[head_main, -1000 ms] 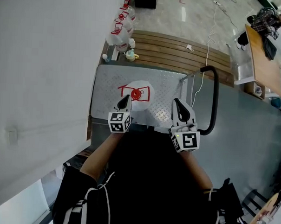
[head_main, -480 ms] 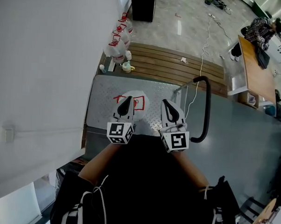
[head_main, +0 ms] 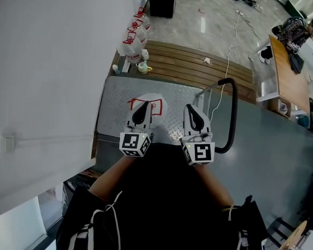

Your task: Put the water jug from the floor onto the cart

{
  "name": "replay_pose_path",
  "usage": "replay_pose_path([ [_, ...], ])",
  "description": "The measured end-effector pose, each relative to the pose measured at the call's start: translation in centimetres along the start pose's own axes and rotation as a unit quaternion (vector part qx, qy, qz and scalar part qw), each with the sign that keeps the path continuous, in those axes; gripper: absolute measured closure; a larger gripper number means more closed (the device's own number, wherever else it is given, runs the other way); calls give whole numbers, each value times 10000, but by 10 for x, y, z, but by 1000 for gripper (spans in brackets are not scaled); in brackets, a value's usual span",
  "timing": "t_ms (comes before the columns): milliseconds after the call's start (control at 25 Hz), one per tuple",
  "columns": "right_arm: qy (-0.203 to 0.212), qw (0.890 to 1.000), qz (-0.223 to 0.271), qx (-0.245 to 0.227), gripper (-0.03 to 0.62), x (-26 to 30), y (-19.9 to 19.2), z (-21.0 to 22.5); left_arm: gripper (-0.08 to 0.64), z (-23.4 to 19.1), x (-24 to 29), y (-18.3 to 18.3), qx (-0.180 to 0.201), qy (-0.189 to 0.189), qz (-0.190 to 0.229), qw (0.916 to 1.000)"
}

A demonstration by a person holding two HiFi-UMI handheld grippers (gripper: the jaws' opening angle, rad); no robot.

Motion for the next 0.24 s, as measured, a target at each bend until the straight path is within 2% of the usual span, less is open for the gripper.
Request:
replay_pose_path([
  [240, -47, 10000, -7, -28, 574, -2, 2, 3, 541, 9, -4, -4, 45, -90, 19, 9999],
])
Point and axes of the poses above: the fingertips, and each gripper's own axes: x forward along the fingers, z to its right, y out of its top, the point moved 2 cm from there along -x, backward along the fingers, and after that the axes turned 11 degrees about -y, right-handed, at the moved point
